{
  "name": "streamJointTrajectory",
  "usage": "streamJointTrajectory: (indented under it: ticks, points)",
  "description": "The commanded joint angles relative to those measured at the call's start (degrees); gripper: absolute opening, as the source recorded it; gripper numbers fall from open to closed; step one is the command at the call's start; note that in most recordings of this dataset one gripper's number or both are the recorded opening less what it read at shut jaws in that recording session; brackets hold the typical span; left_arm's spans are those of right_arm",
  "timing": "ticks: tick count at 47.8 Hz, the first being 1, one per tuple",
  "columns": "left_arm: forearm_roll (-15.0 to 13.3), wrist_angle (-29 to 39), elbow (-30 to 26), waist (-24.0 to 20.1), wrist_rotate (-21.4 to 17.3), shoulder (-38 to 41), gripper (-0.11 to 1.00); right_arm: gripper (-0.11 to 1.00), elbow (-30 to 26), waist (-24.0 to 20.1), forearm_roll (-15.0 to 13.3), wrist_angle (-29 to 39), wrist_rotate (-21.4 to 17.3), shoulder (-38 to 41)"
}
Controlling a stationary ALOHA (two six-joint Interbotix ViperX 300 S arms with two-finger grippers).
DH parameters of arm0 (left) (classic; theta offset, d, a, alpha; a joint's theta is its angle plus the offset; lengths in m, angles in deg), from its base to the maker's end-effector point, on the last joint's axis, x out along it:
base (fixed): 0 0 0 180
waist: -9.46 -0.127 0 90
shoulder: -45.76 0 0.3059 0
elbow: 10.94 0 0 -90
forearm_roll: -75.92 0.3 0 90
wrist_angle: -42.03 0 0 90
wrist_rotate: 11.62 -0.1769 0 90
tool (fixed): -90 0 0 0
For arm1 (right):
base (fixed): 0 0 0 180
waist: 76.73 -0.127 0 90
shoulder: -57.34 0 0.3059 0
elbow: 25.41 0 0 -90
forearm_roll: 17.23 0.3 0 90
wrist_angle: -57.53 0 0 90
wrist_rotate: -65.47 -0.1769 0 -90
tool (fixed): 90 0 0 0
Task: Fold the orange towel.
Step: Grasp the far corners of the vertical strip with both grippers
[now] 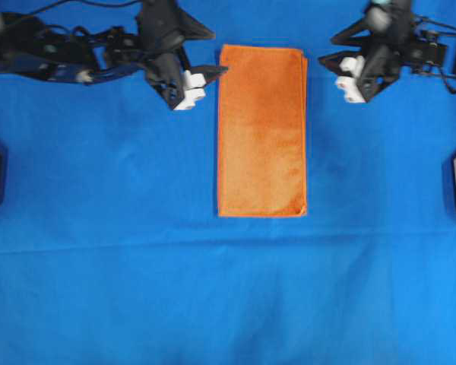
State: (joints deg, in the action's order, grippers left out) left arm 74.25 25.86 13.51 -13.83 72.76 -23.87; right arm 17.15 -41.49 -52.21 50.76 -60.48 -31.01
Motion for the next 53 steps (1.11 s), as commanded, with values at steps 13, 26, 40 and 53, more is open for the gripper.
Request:
streamJointTrajectory:
  ticks: [13,26,40,53]
  points:
    - [0.0,-1.8,-8.2,-4.1,0.1,12.0,0.74,0.59,-7.6,1.6,-1.0,-4.2,0.3,13.7]
    - [0.0,-2.1,-8.7,-5.0,0.2,14.2,0.74,0.58,-8.5,2.5,-1.0,-4.4,0.3,16.4]
    - [0.1,-2.8,-9.3,-4.6,-1.2,14.4,0.27,0.12,-7.0,2.3,-0.6,-4.7,0.2,16.4]
    - [0.1,-2.9,-8.9,-3.9,-1.5,14.3,0.03,0.02,-6.8,2.0,-0.5,-4.6,0.2,16.4]
